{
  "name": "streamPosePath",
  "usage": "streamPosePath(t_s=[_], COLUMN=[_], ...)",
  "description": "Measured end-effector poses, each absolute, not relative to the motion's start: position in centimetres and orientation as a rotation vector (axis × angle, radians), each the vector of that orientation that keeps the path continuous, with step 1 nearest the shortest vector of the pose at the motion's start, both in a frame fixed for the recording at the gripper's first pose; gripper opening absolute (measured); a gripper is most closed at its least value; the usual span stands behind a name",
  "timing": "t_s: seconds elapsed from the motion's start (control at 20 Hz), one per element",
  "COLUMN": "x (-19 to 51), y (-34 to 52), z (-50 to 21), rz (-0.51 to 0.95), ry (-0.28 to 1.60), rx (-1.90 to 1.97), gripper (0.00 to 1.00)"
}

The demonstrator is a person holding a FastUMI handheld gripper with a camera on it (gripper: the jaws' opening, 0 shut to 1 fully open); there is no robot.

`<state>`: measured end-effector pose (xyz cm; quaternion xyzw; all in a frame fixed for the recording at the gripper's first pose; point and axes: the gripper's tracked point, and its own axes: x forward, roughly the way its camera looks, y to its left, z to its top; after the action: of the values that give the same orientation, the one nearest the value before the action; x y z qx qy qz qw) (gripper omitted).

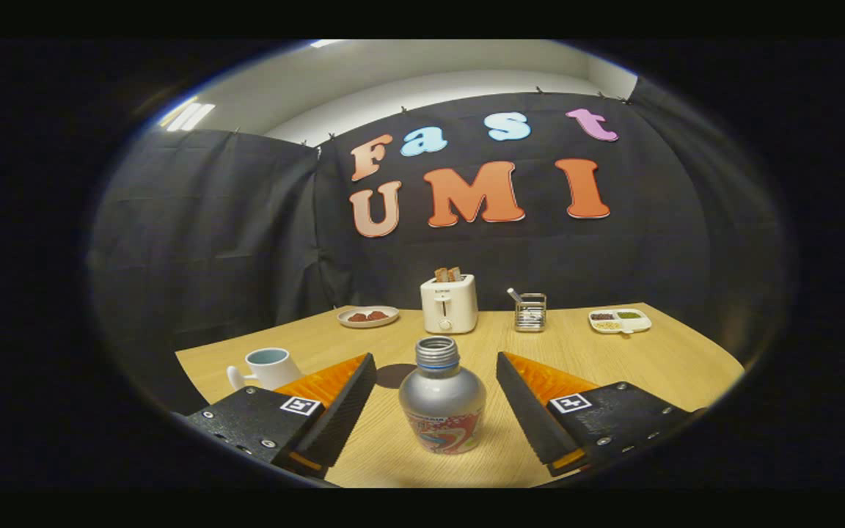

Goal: Take the bottle from table, then pour the juice into the cup, finally place the bottle on the coaster

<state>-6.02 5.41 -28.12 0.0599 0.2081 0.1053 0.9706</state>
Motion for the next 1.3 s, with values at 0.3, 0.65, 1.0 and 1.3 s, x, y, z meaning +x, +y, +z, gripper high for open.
streamPosePath(t_s=[0.3, 0.65, 1.0, 1.3], x=[-6.8, -7.6, -8.0, -6.6], y=[5.5, 5.5, 5.4, 6.0], z=[-32.2, -35.0, -36.2, -34.8], rz=[0.201, 0.176, 0.141, 0.129], ry=[0.506, 0.575, 0.601, 0.566], rx=[0.126, 0.146, 0.125, 0.023], gripper=[0.98, 0.92, 0.82, 0.8])
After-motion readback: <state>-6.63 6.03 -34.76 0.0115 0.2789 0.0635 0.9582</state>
